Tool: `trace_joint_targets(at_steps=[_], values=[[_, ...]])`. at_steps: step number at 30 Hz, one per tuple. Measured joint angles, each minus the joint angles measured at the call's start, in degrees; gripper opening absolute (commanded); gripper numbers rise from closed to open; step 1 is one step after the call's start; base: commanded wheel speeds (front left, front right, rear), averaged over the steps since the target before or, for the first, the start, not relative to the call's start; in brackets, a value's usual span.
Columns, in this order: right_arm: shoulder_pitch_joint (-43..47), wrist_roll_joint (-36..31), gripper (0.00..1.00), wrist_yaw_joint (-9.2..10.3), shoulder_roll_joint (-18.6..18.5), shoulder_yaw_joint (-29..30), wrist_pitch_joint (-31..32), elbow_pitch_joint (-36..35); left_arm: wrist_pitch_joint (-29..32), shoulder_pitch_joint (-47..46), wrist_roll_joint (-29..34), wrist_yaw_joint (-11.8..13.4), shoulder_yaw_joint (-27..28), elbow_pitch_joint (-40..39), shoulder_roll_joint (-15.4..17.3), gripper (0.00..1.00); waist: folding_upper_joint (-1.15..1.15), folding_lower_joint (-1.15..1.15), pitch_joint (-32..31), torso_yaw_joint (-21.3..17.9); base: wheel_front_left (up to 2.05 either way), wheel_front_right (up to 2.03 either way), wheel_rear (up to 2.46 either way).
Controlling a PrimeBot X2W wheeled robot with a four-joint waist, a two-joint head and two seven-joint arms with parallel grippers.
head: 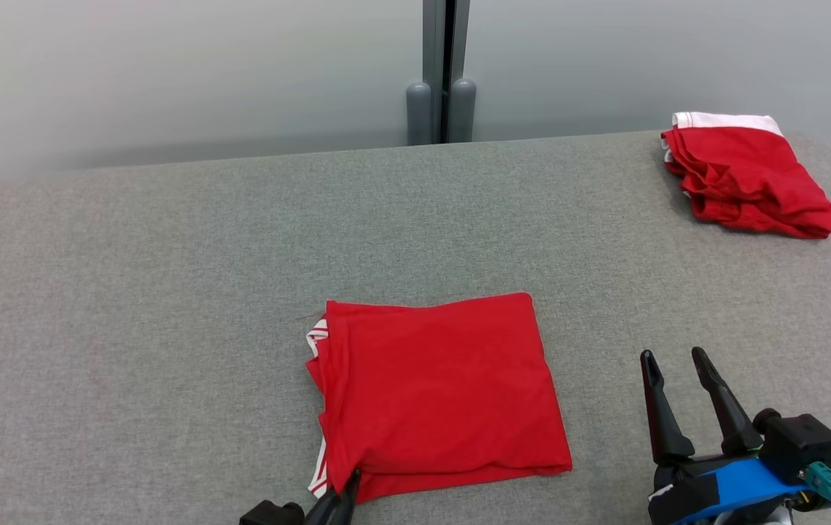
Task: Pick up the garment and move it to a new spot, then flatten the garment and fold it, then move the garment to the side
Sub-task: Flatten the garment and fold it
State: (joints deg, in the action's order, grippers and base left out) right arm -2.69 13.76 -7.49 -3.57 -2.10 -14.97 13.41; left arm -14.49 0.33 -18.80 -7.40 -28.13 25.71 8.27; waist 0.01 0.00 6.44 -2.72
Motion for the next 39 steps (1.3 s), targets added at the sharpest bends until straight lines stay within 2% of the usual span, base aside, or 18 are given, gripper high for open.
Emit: trace_joint_targets(at_steps=[3, 5, 10, 18, 25, 39], values=[[0.0, 0.0, 1.00, 0.00, 0.0, 0.1, 0.0, 0.4, -0.3, 0.0, 0.6, 0.2, 0.1, -1.3, 0.0, 1.00, 0.00, 0.00, -0.3, 0.3, 0.00, 0.00, 0.00], [0.0, 0.0, 1.00, 0.00, 0.0, 0.0, 0.0, 0.4, -0.3, -0.1, 1.6, 1.4, 0.5, -2.9, 0.0, 1.00, 0.00, 0.00, -0.4, 0.4, 0.00, 0.00, 0.00], [0.1, 0.0, 1.00, 0.00, -0.2, 0.3, 0.0, 0.3, -0.5, -0.3, 2.1, 3.4, 4.6, -11.2, -0.4, 1.00, 0.00, 0.00, -0.7, 1.1, 0.00, 0.00, 0.00], [0.1, -0.1, 1.00, 0.00, -0.1, 0.3, 0.0, -1.5, -0.5, 0.0, 2.8, 6.9, 16.0, -19.3, 0.5, 1.00, 0.00, 0.00, -1.7, 1.4, 0.00, 0.00, 0.00], [0.7, -0.7, 1.00, 0.00, 0.1, 0.7, 0.0, -2.7, -0.5, 1.6, 4.3, 7.7, 23.3, -21.6, 0.6, 1.00, 0.00, 0.00, -3.3, 1.4, 0.00, 0.00, 0.00], [3.8, -2.6, 1.00, 0.00, 0.4, 1.4, 0.0, -2.8, -0.5, 5.5, 8.4, 7.1, 27.6, -18.5, -0.5, 1.00, 0.00, -0.01, -6.5, 1.3, 0.00, 0.00, 0.00]])
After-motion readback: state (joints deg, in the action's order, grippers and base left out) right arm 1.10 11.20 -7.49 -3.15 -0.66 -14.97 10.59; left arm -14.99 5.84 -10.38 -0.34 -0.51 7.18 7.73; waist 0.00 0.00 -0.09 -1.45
